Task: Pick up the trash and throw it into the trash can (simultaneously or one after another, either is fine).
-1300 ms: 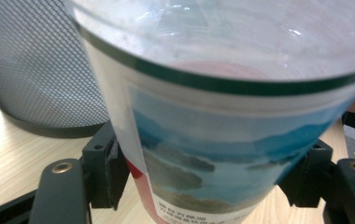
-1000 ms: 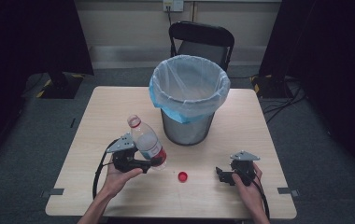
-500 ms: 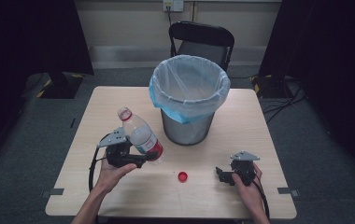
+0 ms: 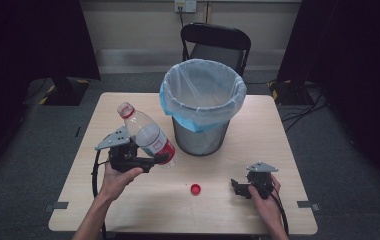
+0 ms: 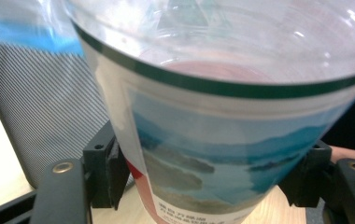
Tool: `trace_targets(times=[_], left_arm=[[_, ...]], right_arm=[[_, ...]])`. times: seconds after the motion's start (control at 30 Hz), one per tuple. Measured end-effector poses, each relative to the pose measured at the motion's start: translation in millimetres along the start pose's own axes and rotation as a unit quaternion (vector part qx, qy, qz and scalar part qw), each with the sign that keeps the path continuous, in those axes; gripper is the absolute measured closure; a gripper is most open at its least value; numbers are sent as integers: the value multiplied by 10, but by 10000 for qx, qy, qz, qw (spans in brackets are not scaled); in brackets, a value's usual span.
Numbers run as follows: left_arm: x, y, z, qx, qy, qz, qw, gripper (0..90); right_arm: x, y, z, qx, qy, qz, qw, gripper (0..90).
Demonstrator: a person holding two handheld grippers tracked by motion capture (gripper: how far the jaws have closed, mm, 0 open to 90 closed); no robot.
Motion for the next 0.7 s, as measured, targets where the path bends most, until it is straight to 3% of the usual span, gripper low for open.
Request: trace_targets(times=[0.2, 0.43, 0.7], left_arm=[[139, -52, 35, -2, -108, -143, 9998, 297], [273, -83, 23, -134, -46, -163, 9998, 297], [553, -107, 24, -148, 81, -323, 9993, 297]], right_arm=[[0, 0, 0, 0, 1, 1, 10000, 108], [0, 0, 0, 0, 0, 0, 10000, 109], [0, 0, 0, 0, 0, 0, 10000, 108]])
Point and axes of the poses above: each handheld gripper's, and its own axes: y roughly forward along the jaws, x roughly out of its top, z roughly to its left, the point moved 8 cm from there along y, roughly forward along the jaws, and after that the axes turned 8 degrees about x, right-handed, at the moved point
